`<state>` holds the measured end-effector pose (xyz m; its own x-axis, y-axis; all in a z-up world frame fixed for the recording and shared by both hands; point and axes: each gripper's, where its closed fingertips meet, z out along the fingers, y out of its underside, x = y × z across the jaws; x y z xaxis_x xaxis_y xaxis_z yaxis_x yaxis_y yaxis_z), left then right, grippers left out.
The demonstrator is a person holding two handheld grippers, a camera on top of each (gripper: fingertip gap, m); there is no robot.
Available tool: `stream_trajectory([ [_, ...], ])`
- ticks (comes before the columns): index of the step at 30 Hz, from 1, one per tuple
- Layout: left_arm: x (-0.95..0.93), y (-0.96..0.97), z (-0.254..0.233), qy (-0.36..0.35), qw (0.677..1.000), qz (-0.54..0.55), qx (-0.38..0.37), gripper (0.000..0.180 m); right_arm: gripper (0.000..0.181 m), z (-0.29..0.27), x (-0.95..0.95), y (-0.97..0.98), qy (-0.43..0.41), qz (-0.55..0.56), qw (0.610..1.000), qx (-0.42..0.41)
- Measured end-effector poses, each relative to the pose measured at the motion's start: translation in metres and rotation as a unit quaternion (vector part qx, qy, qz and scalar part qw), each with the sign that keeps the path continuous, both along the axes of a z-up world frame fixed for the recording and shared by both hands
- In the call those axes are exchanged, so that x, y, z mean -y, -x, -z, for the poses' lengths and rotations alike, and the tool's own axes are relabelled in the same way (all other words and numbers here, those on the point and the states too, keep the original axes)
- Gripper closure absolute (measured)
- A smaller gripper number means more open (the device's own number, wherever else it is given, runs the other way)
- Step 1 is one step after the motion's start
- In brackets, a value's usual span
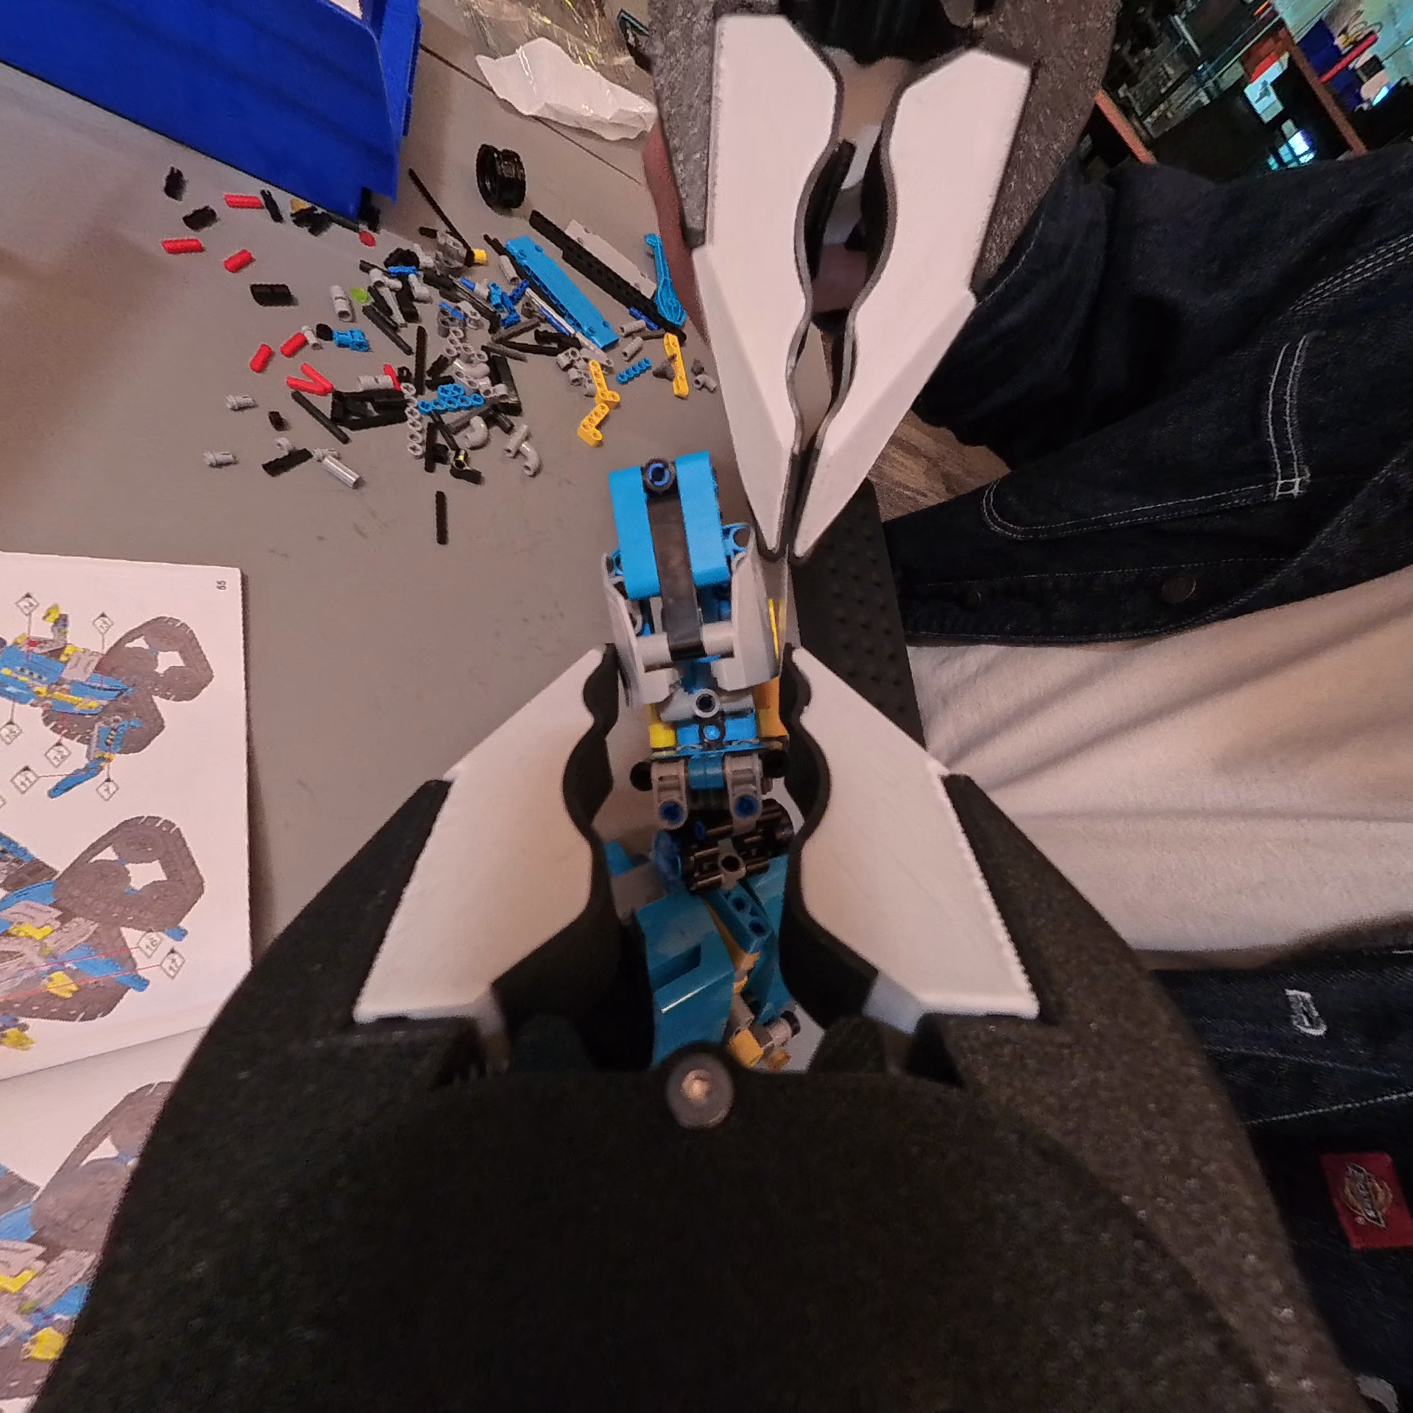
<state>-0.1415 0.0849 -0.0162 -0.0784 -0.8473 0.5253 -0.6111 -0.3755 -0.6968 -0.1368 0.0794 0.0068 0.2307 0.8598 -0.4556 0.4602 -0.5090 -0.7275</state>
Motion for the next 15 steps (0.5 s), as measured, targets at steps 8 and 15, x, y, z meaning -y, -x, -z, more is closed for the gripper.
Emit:
stream_trajectory([
  [8,-0.0001,-0.0003,-0.0004,-0.002,1.0,-0.001,0.002,0.14,0.181,-0.0004,-0.0017,-0.0009,-0.069,0.009,0.997,0.03],
  [15,-0.0006,0.0,-0.0005,0.0,1.0,-0.006,0.004,0.139,0.181,-0.0005,-0.0039,-0.0013,-0.151,0.023,0.986,0.07],
])
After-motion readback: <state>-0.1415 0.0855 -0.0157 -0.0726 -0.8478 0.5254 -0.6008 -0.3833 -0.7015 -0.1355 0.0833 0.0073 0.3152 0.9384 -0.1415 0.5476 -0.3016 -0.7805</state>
